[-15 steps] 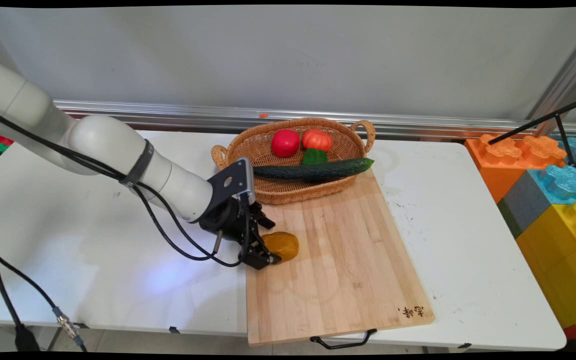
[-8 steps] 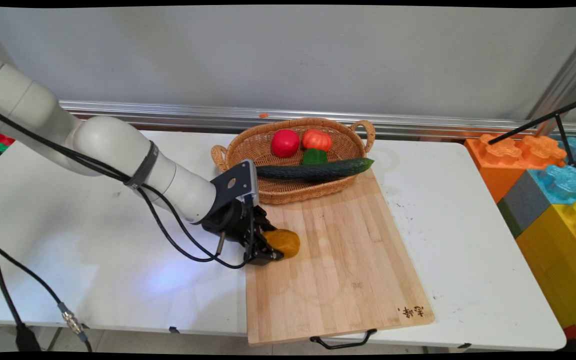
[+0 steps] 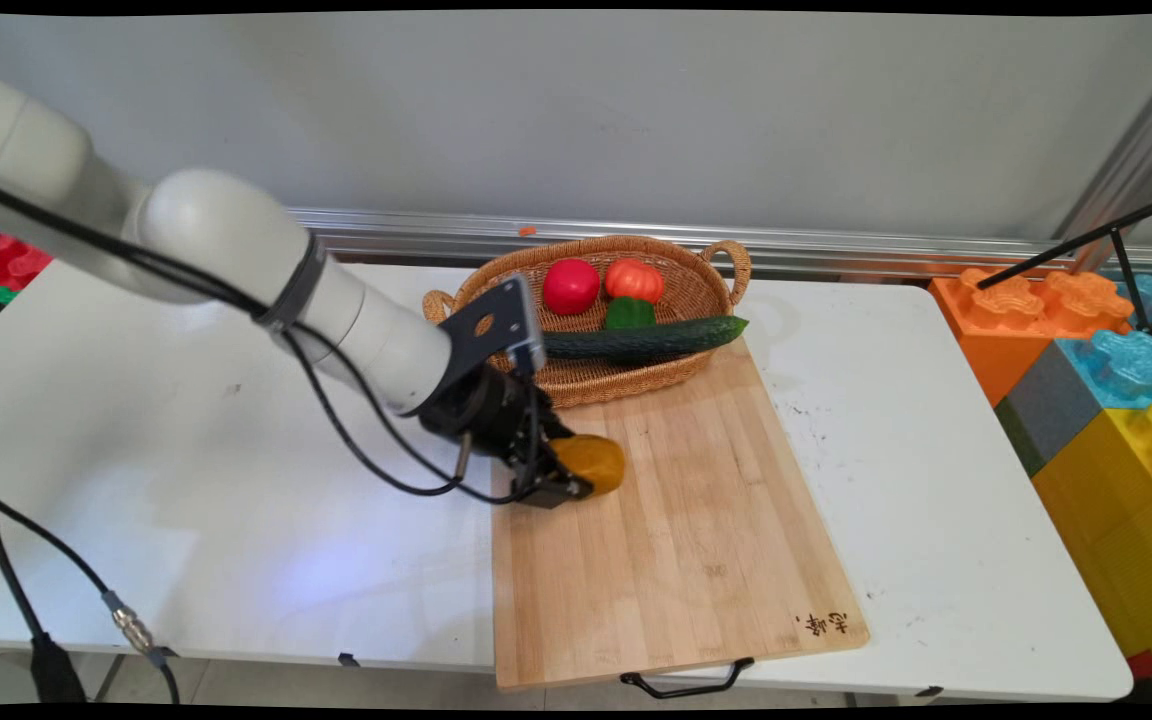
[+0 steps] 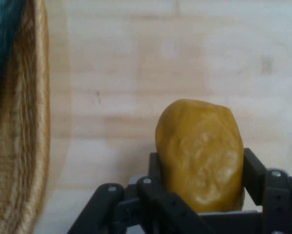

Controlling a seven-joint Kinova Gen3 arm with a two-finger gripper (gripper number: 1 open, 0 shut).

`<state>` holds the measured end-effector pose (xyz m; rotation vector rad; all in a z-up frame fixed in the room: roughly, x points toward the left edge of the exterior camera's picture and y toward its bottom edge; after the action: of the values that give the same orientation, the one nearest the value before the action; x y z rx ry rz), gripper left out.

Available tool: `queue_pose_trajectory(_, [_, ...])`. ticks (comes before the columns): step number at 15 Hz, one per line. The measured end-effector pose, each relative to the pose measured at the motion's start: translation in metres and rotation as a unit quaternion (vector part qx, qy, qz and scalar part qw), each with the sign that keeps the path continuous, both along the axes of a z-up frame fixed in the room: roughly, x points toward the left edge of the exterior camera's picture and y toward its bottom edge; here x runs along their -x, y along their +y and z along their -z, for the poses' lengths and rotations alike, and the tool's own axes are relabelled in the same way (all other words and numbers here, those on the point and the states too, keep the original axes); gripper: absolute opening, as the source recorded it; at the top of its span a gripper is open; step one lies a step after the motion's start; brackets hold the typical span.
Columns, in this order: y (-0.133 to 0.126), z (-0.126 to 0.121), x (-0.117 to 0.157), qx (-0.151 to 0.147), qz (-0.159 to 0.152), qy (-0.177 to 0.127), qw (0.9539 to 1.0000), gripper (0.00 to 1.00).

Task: Place the picked object in the vegetable basket

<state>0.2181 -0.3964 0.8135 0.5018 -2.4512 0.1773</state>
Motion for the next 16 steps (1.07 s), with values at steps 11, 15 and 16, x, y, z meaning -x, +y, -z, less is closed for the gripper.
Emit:
queue_pose_trajectory(11, [-0.077,-0.091,0.033,0.024,-0.022,-0.038,0.9987,0.00])
queue_pose_trajectory(15, [-0.119,-0.098,0.009,0.032,-0.087,-0.052,0.9943,0.00])
queue_pose_trajectory(16, [-0.127,-0.098,0.003,0.033,-0.102,-0.055,0.9927,0.00])
